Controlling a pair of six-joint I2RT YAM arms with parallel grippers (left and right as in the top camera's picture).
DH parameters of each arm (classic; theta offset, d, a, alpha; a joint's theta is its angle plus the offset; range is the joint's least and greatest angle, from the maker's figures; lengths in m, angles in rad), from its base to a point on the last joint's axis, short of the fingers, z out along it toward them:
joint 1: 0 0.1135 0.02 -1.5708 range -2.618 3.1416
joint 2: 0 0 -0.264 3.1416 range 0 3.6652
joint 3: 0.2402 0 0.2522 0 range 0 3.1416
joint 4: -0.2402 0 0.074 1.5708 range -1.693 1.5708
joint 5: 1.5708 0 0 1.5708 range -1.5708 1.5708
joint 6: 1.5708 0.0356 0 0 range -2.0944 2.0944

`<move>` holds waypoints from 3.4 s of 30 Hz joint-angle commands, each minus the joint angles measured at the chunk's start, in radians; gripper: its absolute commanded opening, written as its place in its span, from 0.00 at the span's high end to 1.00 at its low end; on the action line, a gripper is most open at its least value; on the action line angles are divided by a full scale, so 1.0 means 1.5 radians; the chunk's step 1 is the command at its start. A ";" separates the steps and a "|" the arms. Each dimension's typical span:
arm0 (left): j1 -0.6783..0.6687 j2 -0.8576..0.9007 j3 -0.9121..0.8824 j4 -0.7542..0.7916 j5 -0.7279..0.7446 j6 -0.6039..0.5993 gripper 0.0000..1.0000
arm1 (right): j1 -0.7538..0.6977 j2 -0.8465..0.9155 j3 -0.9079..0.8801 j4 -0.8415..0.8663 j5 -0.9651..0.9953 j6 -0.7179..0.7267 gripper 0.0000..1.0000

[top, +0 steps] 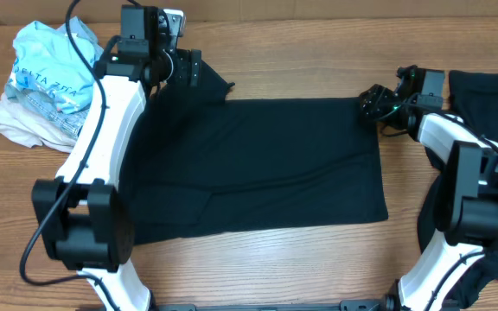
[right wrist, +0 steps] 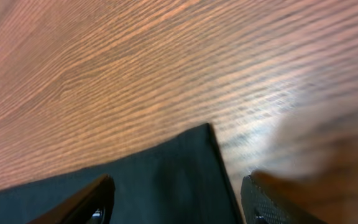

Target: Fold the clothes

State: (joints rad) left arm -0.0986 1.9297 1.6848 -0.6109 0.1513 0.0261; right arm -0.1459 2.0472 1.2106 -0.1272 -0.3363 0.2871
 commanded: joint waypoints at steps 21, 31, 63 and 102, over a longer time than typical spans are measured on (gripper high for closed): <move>-0.003 0.181 0.008 0.186 0.013 -0.003 0.31 | 0.021 -0.045 0.018 -0.064 -0.057 -0.002 0.84; -0.003 0.263 0.008 0.306 -0.003 -0.003 0.34 | 0.021 -0.152 0.018 -0.169 -0.069 -0.003 0.84; 0.001 0.237 0.031 0.240 0.064 -0.037 0.96 | 0.024 -0.001 0.017 -0.021 0.094 -0.037 0.42; 0.010 0.076 0.031 -0.079 -0.056 -0.002 0.96 | 0.025 -0.102 0.066 -0.077 -0.016 -0.035 0.96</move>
State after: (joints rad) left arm -0.0895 2.0819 1.7161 -0.7071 0.0765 0.0040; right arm -0.1154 2.0556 1.2789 -0.2089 -0.3447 0.2356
